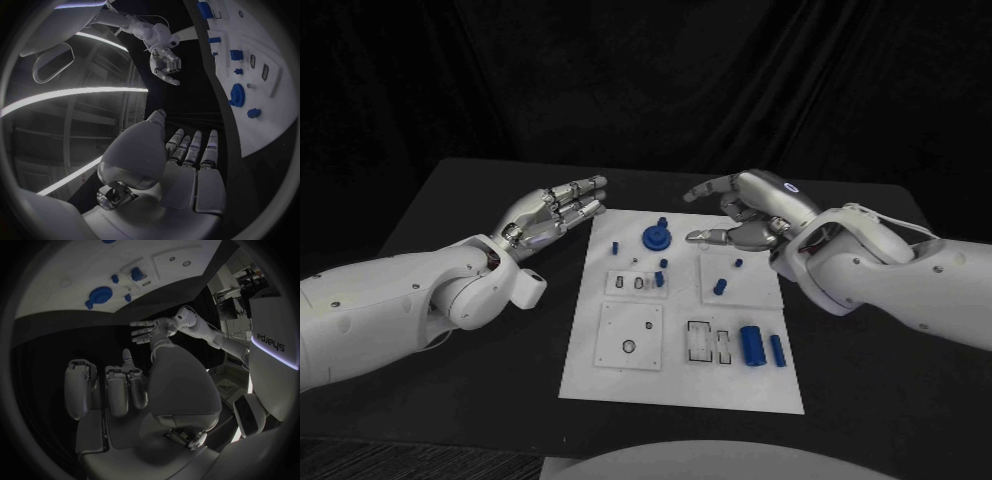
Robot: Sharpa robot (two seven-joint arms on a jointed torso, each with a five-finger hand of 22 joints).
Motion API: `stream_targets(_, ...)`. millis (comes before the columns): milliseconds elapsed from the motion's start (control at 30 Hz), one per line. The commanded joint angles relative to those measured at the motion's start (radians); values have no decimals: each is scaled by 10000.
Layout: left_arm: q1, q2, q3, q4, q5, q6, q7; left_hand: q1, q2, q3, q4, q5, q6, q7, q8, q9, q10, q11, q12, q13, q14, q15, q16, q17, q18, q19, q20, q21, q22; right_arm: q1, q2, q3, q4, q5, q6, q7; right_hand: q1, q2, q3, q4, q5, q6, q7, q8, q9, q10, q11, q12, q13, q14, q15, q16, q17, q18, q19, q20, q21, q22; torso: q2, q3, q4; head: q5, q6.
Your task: Assemble the parts on the task board
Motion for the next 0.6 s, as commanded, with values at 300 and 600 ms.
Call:
stream_targets(300,578,-47,17,119,-2512,-2580,-302,408,-252,-708,112,-924,876,-99,-8,63,3951,612,5168,8094,2437,67,8087,5585,115,4102,-171,3547,1745,323,-1045,-283,352,1243,9,234,512,513,265,-173,267,390,87,247,44,1039,127,26,2635,1028,87,26,2635,66,459,63,70,2235,-511,68,-296,264,86)
stream_targets(600,1153,363,18,32,-6243,-1368,-4734,-247,-196,-513,108,-1850,5178,405,1091,1126,13363,-191,15086,14956,12390,-779,14442,14309,-631,8068,-1111,11784,9962,226,-1225,-432,-82,957,377,-96,781,715,277,-340,927,891,138,471,71,1039,180,26,2635,1028,135,26,2635,68,457,115,67,2233,-842,355,-624,629,-33)
